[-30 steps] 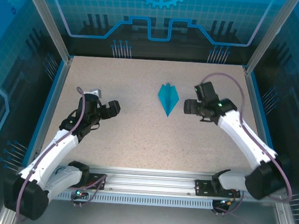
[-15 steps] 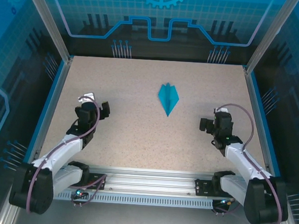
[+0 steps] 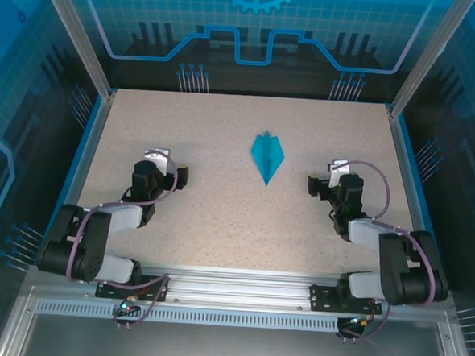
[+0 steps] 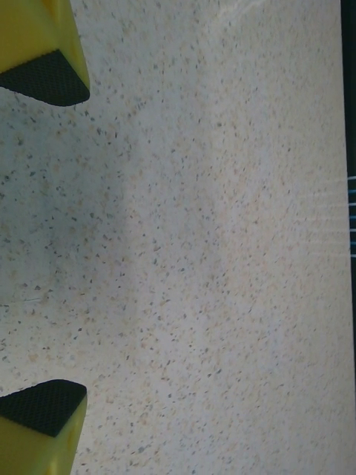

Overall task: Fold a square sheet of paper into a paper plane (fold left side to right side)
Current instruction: Reset both arms

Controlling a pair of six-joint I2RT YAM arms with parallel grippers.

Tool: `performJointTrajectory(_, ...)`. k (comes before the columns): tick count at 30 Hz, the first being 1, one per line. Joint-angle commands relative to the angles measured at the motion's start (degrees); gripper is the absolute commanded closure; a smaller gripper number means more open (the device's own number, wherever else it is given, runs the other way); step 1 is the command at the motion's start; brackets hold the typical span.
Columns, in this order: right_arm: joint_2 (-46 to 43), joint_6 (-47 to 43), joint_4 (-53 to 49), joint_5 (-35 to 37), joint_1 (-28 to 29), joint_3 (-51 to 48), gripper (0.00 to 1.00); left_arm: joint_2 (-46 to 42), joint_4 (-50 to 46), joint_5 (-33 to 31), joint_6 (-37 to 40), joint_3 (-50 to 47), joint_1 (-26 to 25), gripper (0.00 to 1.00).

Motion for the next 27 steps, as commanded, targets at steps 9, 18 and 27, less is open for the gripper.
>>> performJointTrajectory(9, 7.5, -0.67, 5.8, -6.51, -2.94, 4.21, 0.0, 6.54, 9.0, 10.49, -1.12, 0.76, 5.29, 0.01)
performJointTrajectory(18, 7.45, -0.86, 5.86, -5.8, -2.43, 4.15, 0.0, 6.84, 5.96, 5.5, -3.72, 2.65, 5.82, 0.01)
performJointTrajectory(27, 7.44, -0.92, 5.86, -5.8, -2.45, 4.15, 0.0, 6.83, 6.03, 5.52, -3.72, 2.6, 5.81, 0.01)
